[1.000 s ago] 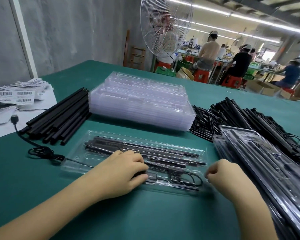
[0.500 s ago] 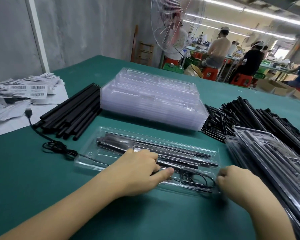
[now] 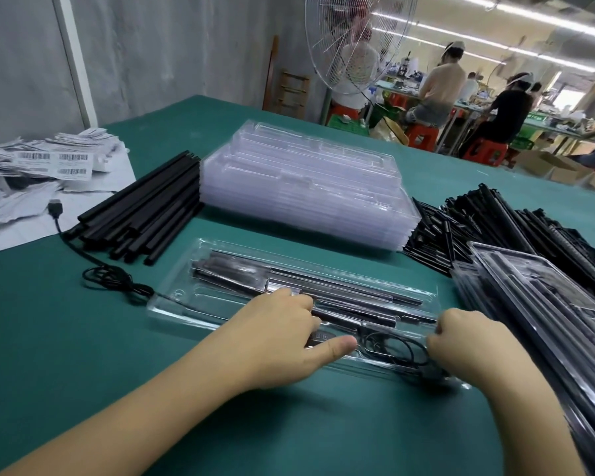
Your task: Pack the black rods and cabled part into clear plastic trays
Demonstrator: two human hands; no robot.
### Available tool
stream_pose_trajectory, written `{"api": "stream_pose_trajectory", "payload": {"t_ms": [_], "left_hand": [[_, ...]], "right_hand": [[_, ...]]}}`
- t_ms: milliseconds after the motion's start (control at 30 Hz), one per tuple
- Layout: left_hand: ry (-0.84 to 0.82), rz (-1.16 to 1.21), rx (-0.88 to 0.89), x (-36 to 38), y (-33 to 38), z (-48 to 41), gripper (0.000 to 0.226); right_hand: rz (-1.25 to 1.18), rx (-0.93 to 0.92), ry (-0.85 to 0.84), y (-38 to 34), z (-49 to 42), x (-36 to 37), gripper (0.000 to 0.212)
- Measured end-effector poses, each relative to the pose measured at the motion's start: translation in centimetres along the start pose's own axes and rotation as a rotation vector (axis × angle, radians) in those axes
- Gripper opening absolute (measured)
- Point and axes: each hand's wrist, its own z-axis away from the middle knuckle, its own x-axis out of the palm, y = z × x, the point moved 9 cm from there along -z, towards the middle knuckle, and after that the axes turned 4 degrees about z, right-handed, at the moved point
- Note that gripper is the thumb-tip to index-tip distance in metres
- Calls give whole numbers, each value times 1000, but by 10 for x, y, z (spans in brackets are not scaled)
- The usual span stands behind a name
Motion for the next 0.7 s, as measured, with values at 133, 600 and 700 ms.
{"api": "stream_pose_trajectory", "payload": {"t_ms": [133, 600, 700], "left_hand": [[-3, -37, 8, 0, 6, -2, 88], [43, -109, 30, 0, 16, -8, 88], [59, -101, 44, 1, 17, -5, 95]], "right_hand": [[-89, 53, 38, 11, 7, -1, 16], [-351, 40, -66, 26, -3, 8, 11], [-284, 71, -61, 23, -10, 7, 14]]}}
